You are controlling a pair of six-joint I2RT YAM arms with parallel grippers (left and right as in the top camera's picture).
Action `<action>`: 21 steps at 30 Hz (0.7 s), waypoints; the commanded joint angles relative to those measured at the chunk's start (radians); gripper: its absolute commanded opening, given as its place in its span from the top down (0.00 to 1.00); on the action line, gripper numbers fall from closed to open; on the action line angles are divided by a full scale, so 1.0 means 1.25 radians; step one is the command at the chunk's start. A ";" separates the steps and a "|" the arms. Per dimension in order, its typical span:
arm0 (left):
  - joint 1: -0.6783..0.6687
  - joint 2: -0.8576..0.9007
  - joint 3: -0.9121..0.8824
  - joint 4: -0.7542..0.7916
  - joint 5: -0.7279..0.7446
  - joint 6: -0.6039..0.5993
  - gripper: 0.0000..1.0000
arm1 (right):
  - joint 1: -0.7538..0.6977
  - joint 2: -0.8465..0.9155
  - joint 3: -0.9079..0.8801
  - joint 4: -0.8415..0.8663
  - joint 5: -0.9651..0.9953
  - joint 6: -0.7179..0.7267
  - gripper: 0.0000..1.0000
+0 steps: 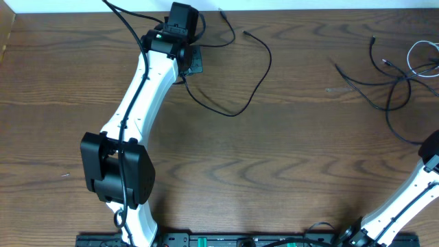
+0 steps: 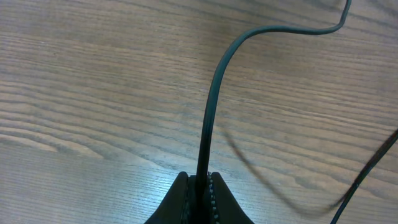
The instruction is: Untangle cables
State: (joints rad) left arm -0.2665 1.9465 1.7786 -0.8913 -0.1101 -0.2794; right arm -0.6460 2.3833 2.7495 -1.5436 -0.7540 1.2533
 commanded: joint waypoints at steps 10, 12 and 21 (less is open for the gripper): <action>-0.001 -0.002 0.005 -0.004 -0.002 0.013 0.93 | -0.002 -0.011 0.008 -0.030 0.015 -0.356 0.01; -0.001 -0.002 0.005 -0.004 -0.002 0.013 0.93 | -0.006 -0.011 0.008 -0.080 0.221 -0.363 0.01; -0.001 -0.002 0.005 -0.001 -0.002 0.013 0.93 | -0.006 -0.011 -0.001 -0.124 0.455 -0.612 0.01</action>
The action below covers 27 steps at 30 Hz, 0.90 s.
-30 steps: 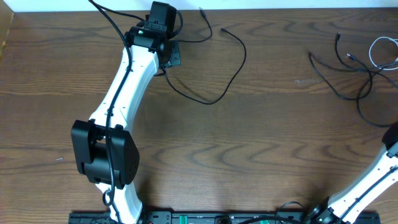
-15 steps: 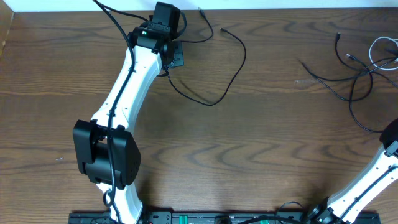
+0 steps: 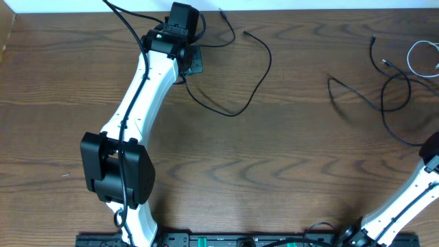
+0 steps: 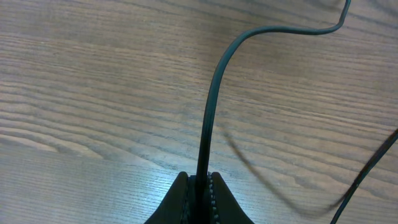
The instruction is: Untangle cables
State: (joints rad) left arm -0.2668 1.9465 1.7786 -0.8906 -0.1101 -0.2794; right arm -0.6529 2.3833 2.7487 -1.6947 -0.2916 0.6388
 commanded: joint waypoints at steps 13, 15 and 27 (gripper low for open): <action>0.005 -0.005 0.005 0.027 -0.002 0.013 0.92 | 0.137 -0.006 -0.002 0.014 0.087 -0.418 0.02; 0.016 -0.015 0.005 0.028 -0.002 0.013 0.92 | 0.176 -0.004 -0.009 0.015 0.103 -0.419 0.03; 0.102 -0.108 0.005 -0.023 -0.001 0.013 0.92 | 0.373 0.045 -0.020 0.045 0.178 -0.420 0.28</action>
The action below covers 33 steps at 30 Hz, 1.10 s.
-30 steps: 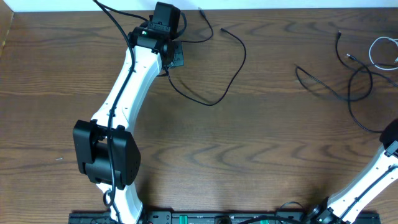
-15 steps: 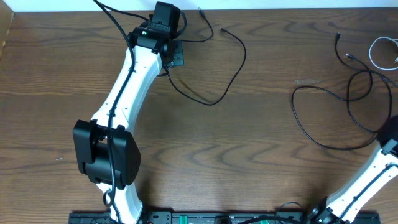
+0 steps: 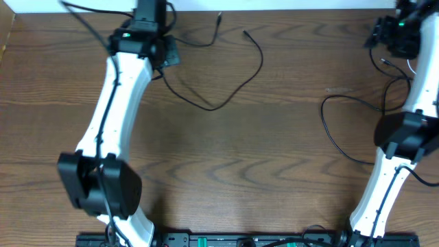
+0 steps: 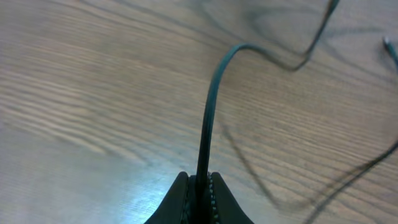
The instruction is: Untangle cables
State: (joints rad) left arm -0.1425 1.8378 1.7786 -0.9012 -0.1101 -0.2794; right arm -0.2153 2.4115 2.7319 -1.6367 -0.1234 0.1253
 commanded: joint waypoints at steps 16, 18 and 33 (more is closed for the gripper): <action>0.005 -0.020 0.004 -0.033 0.100 0.007 0.93 | 0.161 0.023 -0.210 0.033 0.059 0.007 0.16; 0.005 -0.020 0.004 -0.033 0.100 0.007 0.93 | 0.172 0.023 -0.265 0.066 0.059 0.007 0.21; 0.005 -0.020 0.004 -0.032 0.101 0.007 0.92 | 0.205 0.023 -0.448 0.107 0.133 0.122 0.48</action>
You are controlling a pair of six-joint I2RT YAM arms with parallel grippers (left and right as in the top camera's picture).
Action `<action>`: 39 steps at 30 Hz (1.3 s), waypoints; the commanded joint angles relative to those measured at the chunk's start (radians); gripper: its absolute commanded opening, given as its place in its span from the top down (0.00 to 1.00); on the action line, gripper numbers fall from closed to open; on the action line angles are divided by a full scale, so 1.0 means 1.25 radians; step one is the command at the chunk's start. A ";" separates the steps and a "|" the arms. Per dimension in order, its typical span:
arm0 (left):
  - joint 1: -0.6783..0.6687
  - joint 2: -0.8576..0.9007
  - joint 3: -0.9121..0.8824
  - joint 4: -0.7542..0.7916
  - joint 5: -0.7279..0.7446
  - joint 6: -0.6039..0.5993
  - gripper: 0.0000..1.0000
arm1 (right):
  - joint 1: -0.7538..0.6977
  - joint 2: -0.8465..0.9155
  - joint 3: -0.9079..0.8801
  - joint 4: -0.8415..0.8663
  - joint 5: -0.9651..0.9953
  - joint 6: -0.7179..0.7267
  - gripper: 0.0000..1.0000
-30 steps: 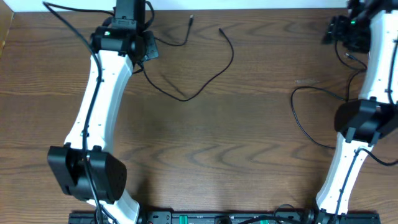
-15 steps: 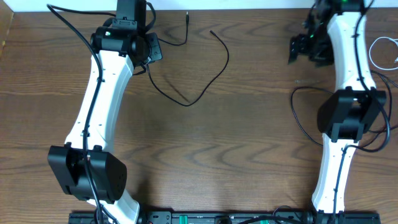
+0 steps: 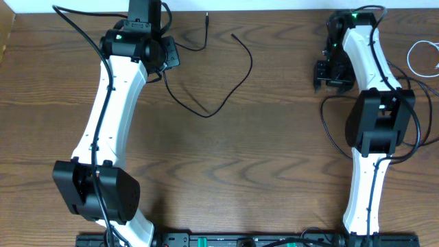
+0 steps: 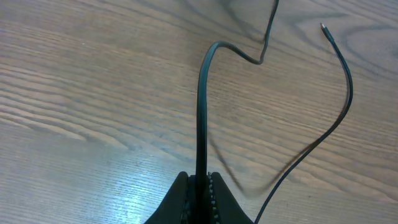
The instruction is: Untangle cables
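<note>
My left gripper (image 4: 200,182) is shut on a black cable (image 4: 200,112) that rises from its jaws, kinks and runs off the top. A second strand of it (image 4: 344,109) curves past to a free end. From overhead, the left gripper (image 3: 167,57) is at the back left, and the black cable (image 3: 206,114) sags from it across the table and climbs to a free end. My right gripper (image 3: 327,74) is at the back right, above a looping black cable (image 3: 322,110). Its jaws cannot be made out from overhead.
A white cable (image 3: 413,58) lies at the far right edge. The right arm's links (image 3: 377,116) stand over the right-hand cables and hide part of them. The table's far edge (image 3: 274,9) is close behind both grippers.
The right gripper has moved from the far back right corner to the left and nearer, over the looping cable. The left gripper still holds its cable, whose free ends lie a little further left.
At first the left gripper held the black cable at the back left while the right arm sat low at the right edge beside a tangle. The right-hand cable then shifted. Later both arms had moved, the left one leftwards and the right one to the back corner, now inward.
</note>
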State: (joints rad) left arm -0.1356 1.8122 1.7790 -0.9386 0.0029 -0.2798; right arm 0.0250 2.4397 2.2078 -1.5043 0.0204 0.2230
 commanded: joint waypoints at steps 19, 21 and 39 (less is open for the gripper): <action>0.000 0.000 0.004 -0.003 0.010 0.008 0.93 | 0.018 0.001 -0.114 0.084 0.018 0.097 0.71; 0.000 0.000 0.004 -0.003 0.010 0.008 0.93 | 0.018 0.001 -0.114 0.090 0.023 0.097 0.77; 0.000 0.000 0.004 -0.002 0.010 0.008 0.93 | -0.240 0.001 0.013 0.269 0.212 0.088 0.99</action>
State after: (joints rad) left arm -0.1356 1.8122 1.7790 -0.9386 0.0063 -0.2798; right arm -0.1856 2.4413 2.1391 -1.1835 0.2192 0.3370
